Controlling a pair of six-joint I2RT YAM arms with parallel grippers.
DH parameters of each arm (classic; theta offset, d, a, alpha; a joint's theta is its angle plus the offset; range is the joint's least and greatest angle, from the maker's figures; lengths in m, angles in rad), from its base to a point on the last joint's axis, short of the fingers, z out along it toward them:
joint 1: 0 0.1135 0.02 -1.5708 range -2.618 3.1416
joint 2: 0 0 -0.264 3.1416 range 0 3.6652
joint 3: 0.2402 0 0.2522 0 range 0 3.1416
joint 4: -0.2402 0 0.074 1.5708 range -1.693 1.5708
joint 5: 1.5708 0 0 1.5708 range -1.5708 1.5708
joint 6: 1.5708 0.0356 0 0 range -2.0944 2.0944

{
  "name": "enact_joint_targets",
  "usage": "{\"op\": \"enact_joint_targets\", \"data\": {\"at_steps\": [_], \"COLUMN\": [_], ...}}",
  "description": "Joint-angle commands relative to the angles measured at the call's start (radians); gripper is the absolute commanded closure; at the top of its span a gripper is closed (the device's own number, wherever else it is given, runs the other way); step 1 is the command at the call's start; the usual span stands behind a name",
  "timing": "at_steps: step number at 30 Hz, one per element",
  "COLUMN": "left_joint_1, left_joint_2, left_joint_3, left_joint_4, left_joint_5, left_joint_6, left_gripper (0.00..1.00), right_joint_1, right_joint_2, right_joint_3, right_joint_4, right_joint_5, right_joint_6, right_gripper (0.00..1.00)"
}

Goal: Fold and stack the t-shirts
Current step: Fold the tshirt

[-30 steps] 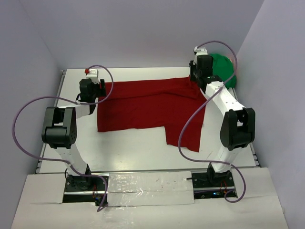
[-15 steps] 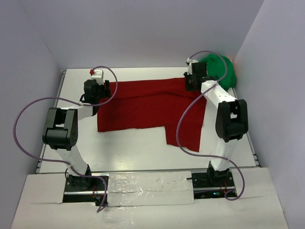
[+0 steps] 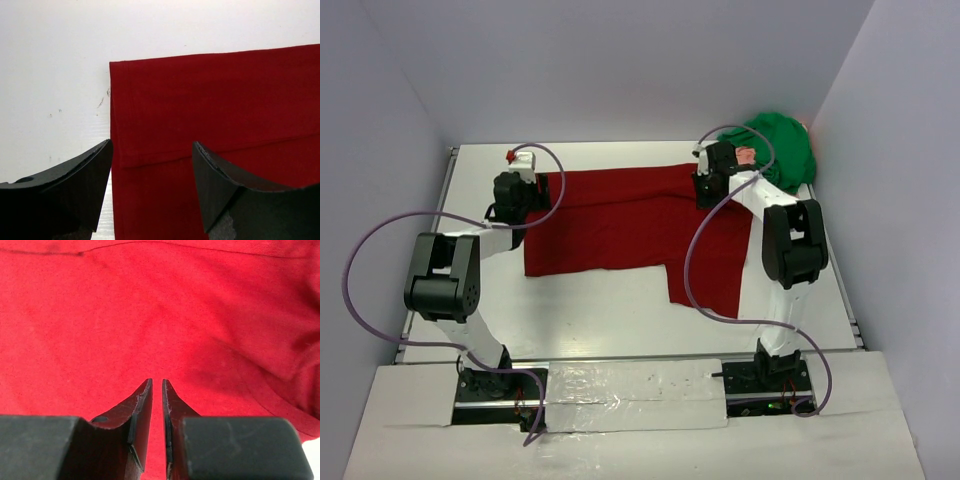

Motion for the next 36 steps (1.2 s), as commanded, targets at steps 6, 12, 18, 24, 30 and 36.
{"op": "enact_joint_targets", "data": {"at_steps": [6, 12, 18, 24, 30, 36], "left_joint_1": [-0.008, -0.009, -0.011, -0.011, -0.012, -0.011], "left_joint_2": [-0.037, -0.061, -0.08, -0.085, -0.091, -0.104], "left_joint_3": [-0.019, -0.051, -0.076, -0.082, -0.084, -0.093], "left_joint_4": [0.067, 0.09, 0.119, 0.127, 0.127, 0.128], "left_joint_5": [0.0, -0.017, -0.032, -0.04, -0.045, -0.041], "left_joint_6": [-0.015, -0.005, -0.007, -0.004, 0.002, 0.008], "left_gripper": [0.28, 0.28, 0.28, 0.28, 0.28, 0.28], "right_joint_1": [0.056, 0.073, 0.111, 0.134, 0.134, 0.137], "right_joint_2": [0.03, 0.065, 0.065, 0.067, 0.105, 0.131], "right_joint_3": [0.019, 0.057, 0.062, 0.071, 0.151, 0.174], "right_joint_4": [0.072, 0.103, 0.19, 0.236, 0.146, 0.124], "right_joint_5": [0.059, 0.2, 0.401, 0.438, 0.358, 0.38], "right_joint_6": [-0.039, -0.043, -0.118, -0.158, -0.109, -0.115], "right_gripper": [0.76, 0.71, 0.63, 0.62, 0.7, 0.78]}}
